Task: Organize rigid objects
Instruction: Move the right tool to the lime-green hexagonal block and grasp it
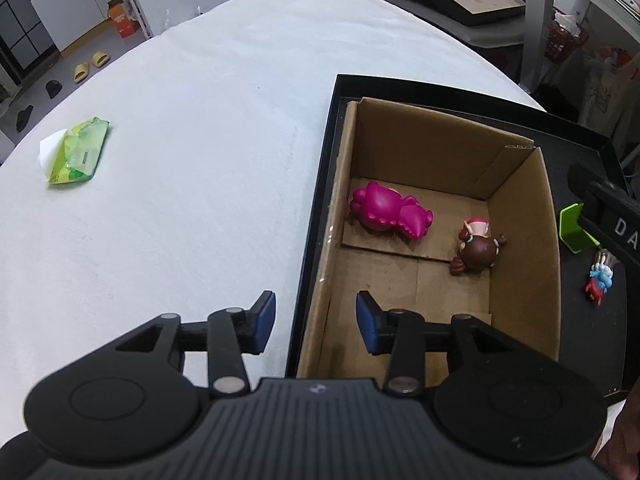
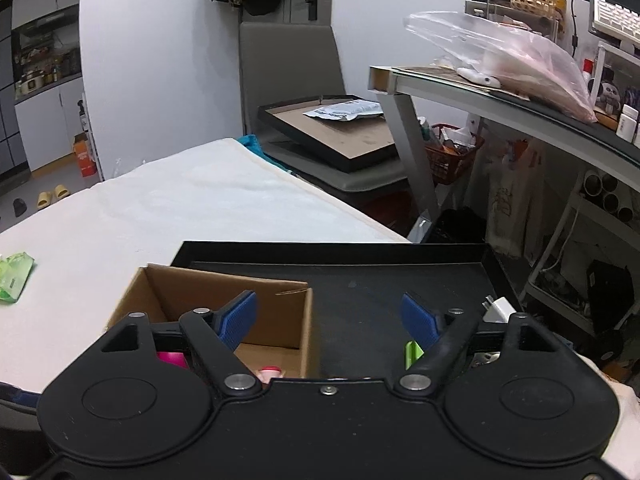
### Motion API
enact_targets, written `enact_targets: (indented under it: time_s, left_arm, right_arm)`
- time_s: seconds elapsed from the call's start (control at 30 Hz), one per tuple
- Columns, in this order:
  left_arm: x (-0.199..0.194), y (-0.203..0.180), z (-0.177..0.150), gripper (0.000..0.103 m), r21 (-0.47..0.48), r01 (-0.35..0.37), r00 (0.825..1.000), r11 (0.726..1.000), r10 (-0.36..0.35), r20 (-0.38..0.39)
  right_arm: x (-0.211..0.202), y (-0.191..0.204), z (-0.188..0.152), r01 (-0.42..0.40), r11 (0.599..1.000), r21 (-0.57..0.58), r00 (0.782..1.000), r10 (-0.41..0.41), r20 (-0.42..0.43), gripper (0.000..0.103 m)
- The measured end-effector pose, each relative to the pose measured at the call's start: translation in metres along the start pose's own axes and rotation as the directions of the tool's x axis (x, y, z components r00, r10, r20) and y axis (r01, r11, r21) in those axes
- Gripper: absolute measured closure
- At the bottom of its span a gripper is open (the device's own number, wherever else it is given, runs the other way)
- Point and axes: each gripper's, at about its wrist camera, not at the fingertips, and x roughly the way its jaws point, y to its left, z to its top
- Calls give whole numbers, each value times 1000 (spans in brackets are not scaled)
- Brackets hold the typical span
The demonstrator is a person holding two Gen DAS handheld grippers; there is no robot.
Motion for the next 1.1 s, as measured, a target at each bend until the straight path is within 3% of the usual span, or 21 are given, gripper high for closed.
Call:
enact_targets:
  time_s: [0.4, 0.67, 0.97, 1.03, 1.07, 1.1]
  left_arm:
    - [10, -18, 6, 60, 19, -65, 998, 998, 66, -23]
    - [11, -32, 15, 59, 15, -93, 995, 996, 94, -30]
    - [16, -40, 19, 56, 31, -134, 990, 991, 135, -35]
    - [16, -41, 19, 56, 32, -137, 990, 990, 138, -37]
    - [16, -41, 19, 56, 32, -137, 990, 990, 138, -37]
    - [16, -41, 19, 55, 33, -137, 990, 990, 138, -37]
  right_arm:
    - [33, -61, -14, 112, 981, 157, 986, -90, -137, 26]
    - [67, -65, -17, 96, 985, 144, 972, -61, -226, 25]
    - [94, -67, -15, 114, 986, 119, 961, -80, -263, 26]
    - [101, -69, -17, 118, 986, 114, 956, -82, -280, 29]
    - [103, -69, -18, 124, 986, 109, 954, -88, -288, 35]
    - [105, -69, -19, 130, 987, 98, 951, -96, -292, 49]
